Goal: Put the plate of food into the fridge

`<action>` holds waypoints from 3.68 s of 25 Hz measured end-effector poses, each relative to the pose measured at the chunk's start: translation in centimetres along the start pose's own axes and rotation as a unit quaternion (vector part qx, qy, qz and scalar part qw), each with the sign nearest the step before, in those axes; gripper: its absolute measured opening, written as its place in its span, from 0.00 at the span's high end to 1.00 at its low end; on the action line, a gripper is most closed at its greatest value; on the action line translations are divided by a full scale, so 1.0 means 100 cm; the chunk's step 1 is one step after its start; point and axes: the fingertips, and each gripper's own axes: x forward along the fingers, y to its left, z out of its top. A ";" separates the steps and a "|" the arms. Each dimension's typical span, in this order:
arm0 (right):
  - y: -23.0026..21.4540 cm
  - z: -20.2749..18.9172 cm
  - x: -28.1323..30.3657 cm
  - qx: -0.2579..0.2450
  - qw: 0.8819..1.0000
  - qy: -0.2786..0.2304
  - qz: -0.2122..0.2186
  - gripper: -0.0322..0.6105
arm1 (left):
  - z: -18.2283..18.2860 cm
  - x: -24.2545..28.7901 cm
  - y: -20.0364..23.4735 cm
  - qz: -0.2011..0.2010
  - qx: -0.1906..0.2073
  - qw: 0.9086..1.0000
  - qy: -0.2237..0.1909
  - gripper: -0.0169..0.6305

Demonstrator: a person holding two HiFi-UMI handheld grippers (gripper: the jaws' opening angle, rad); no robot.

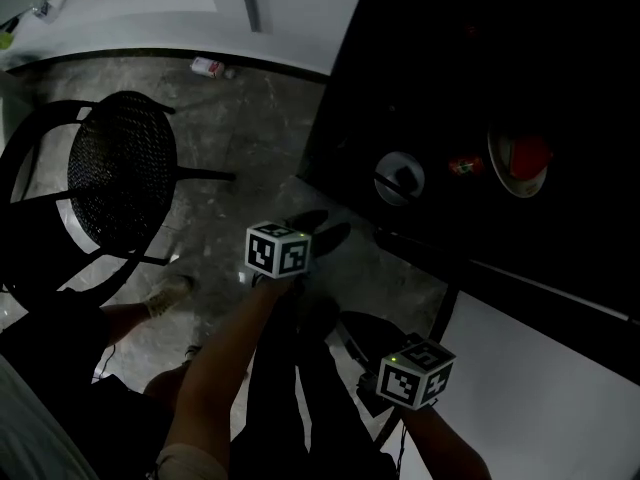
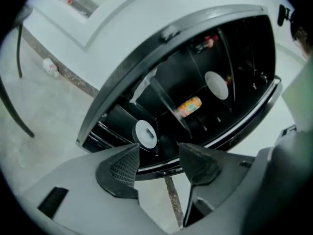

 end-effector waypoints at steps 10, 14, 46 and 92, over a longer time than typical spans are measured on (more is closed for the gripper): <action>0.019 0.025 -0.002 -0.040 0.999 0.002 -0.012 0.92 | 0.007 -0.040 -0.023 0.018 0.049 0.999 0.003 0.61; 0.018 0.032 -0.008 -0.048 0.999 -0.005 -0.024 0.92 | 0.011 -0.049 -0.032 0.021 0.057 0.998 0.002 0.61; 0.105 0.114 -0.103 -0.175 0.982 -0.046 -0.054 0.92 | 0.075 -0.162 -0.214 0.006 0.137 0.990 -0.031 0.87; 0.168 0.128 -0.214 -0.250 0.960 -0.124 -0.019 0.92 | 0.109 -0.243 -0.381 0.094 0.381 0.917 -0.072 0.95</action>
